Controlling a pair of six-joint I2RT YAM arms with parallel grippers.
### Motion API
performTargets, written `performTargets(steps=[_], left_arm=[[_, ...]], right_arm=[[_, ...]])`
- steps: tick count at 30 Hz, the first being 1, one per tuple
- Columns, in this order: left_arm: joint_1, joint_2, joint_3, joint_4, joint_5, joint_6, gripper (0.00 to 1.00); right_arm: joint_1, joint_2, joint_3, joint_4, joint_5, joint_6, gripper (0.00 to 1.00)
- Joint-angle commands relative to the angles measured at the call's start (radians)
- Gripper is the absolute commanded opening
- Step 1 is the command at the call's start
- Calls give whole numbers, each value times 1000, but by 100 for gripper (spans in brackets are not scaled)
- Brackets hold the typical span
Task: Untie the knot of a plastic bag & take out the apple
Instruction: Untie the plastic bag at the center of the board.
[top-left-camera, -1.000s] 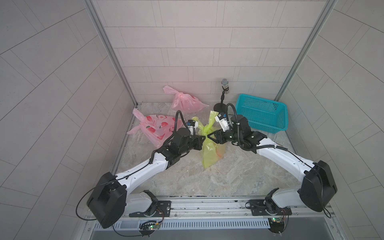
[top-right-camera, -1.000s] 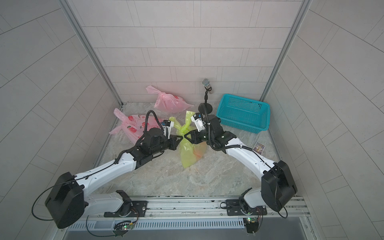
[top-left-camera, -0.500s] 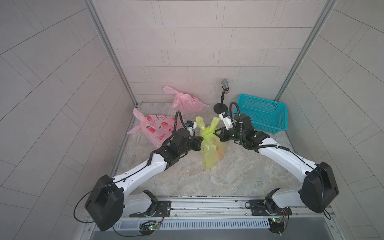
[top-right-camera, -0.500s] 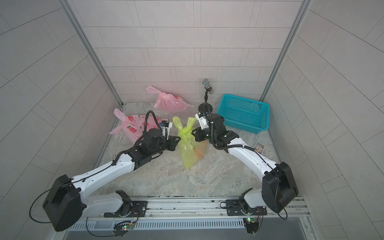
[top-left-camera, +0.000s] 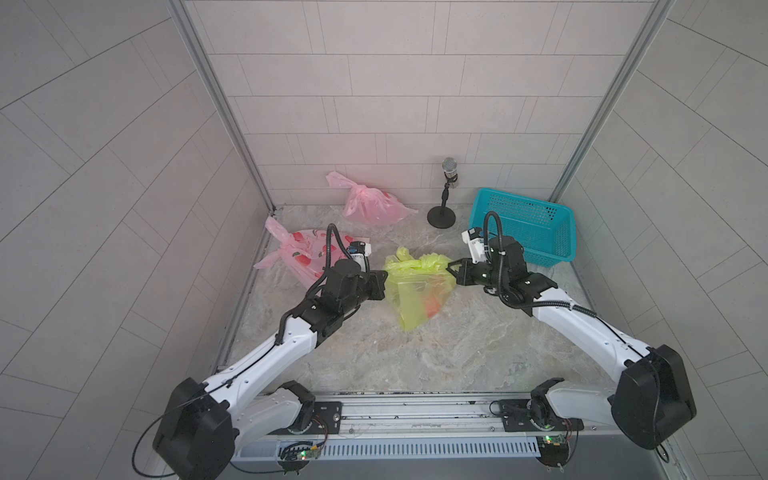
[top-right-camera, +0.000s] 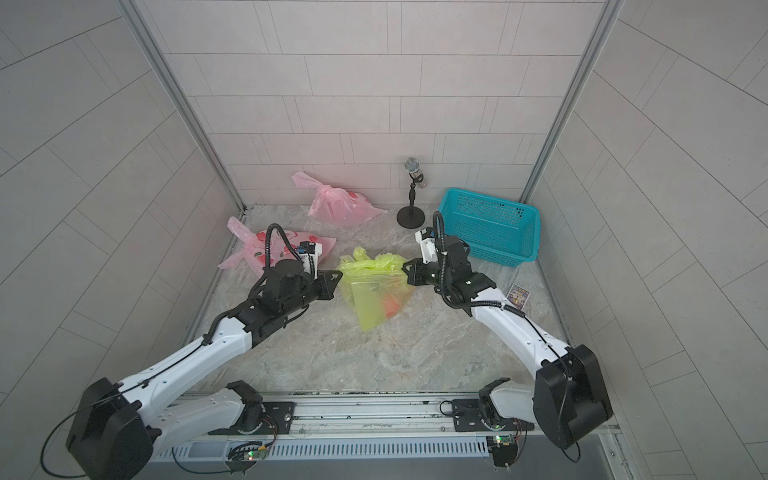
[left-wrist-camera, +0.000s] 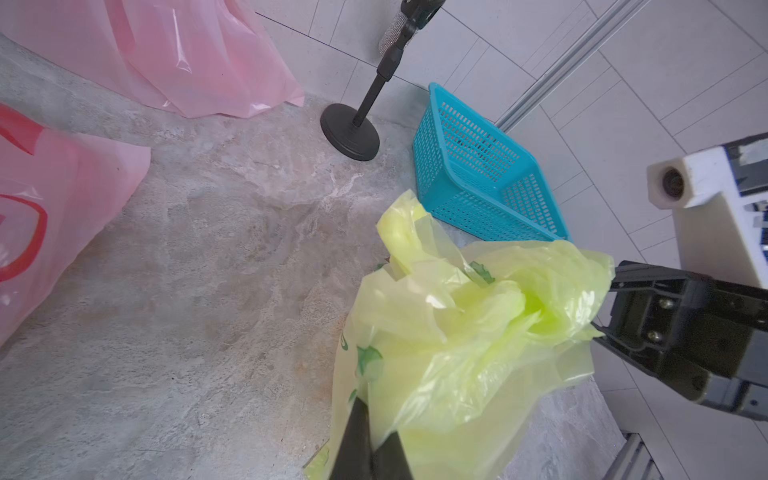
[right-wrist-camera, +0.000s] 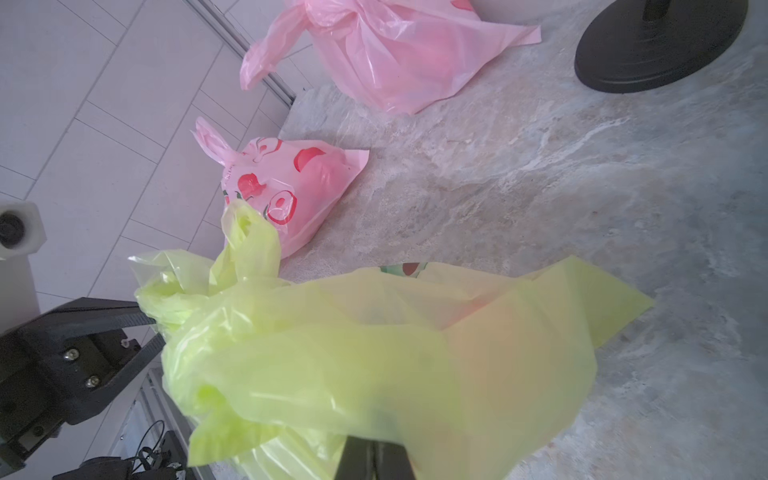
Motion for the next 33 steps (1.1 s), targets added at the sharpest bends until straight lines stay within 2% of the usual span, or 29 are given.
performTargets(steps=[1, 6, 7, 10, 11, 13, 15, 18, 23, 27, 30, 33], left_arm=[[83, -39, -49, -33, -127, -39, 0], [81, -27, -85, 15, -86, -48, 0], [80, -25, -90, 32, -69, -44, 0], [45, -16, -67, 34, -47, 2, 0], [27, -11, -54, 31, -45, 23, 0], [2, -2, -36, 28, -45, 42, 0], [-12, 5, -24, 30, -47, 50, 0], [-39, 17, 2, 21, -49, 67, 0], [-84, 36, 50, -3, -62, 93, 0], [-104, 52, 71, -4, -61, 97, 0], [-110, 58, 75, -5, -62, 98, 0], [-112, 48, 70, -9, -70, 101, 0]], right_arm=[[-68, -33, -49, -20, 117, 28, 0], [-67, -37, -119, 3, 54, 57, 0], [-65, -48, -137, 4, 38, 55, 4], [-38, -86, -105, -92, 38, -13, 43], [-22, -104, -66, -152, 68, -55, 51], [4, -132, 15, -254, 142, -113, 61], [12, -143, 78, -319, 182, -138, 66], [55, -121, 164, -364, 214, -186, 69], [207, 10, 325, -436, 316, -317, 71], [295, 87, 390, -458, 391, -383, 72], [311, 127, 397, -462, 448, -403, 72], [311, 131, 386, -487, 489, -416, 65]])
